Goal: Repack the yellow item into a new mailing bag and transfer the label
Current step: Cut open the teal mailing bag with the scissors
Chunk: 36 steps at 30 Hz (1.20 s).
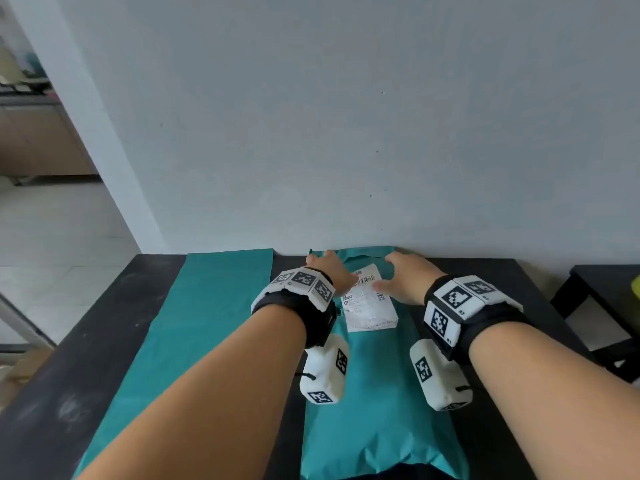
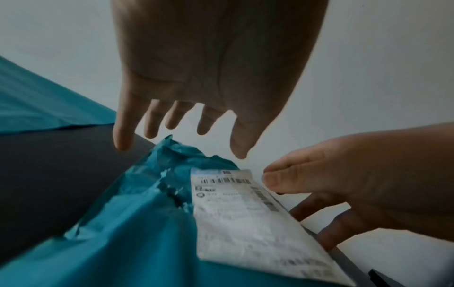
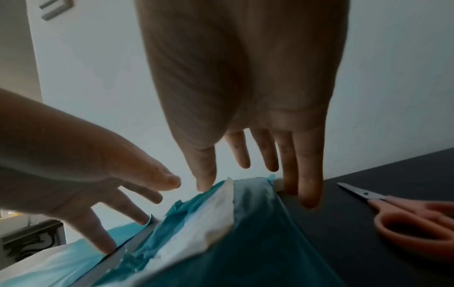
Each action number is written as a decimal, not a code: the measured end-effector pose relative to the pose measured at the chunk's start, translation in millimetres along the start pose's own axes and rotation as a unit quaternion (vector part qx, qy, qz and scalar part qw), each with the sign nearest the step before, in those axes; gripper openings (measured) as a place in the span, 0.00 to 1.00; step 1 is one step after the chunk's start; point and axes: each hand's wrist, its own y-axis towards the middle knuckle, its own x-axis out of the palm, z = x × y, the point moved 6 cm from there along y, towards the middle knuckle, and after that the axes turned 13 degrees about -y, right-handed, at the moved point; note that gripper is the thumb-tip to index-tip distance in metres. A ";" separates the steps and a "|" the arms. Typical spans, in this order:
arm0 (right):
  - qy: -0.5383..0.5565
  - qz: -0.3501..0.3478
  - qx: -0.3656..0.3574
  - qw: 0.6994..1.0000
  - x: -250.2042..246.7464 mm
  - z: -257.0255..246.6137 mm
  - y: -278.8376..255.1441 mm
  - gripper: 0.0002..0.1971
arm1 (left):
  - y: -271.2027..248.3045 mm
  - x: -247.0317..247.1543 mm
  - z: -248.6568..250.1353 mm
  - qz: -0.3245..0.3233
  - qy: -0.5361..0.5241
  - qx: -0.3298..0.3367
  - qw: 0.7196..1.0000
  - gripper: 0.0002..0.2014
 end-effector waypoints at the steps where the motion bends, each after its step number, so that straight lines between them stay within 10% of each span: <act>1: -0.007 -0.009 0.000 1.000 4.9 -0.1 1.7 0.36 | 1.3 3.7 -2.4 -0.006 0.000 -0.006 1.000 0.36; 12: 0.080 -0.017 0.005 0.997 23.8 5.0 4.7 0.45 | 11.7 16.1 -26.7 0.012 -0.094 -0.052 0.994 0.33; 19: 0.193 -0.048 -0.053 0.979 14.3 -12.3 -60.5 0.15 | -25.6 -2.1 -26.5 0.027 -0.193 0.027 0.981 0.37; 28: 0.364 -0.041 -0.007 0.931 44.9 -15.8 -94.7 0.50 | -104.7 -28.6 -38.6 0.066 -0.302 0.130 0.942 0.33; 31: 0.402 -0.039 -0.053 0.913 44.1 -33.7 -103.4 0.26 | -118.5 -38.6 -52.9 0.072 -0.368 0.133 0.917 0.33; 36: 0.385 0.004 -0.072 0.920 12.4 -52.0 -127.4 0.19 | -132.5 -57.2 -58.3 0.097 -0.424 0.135 0.890 0.38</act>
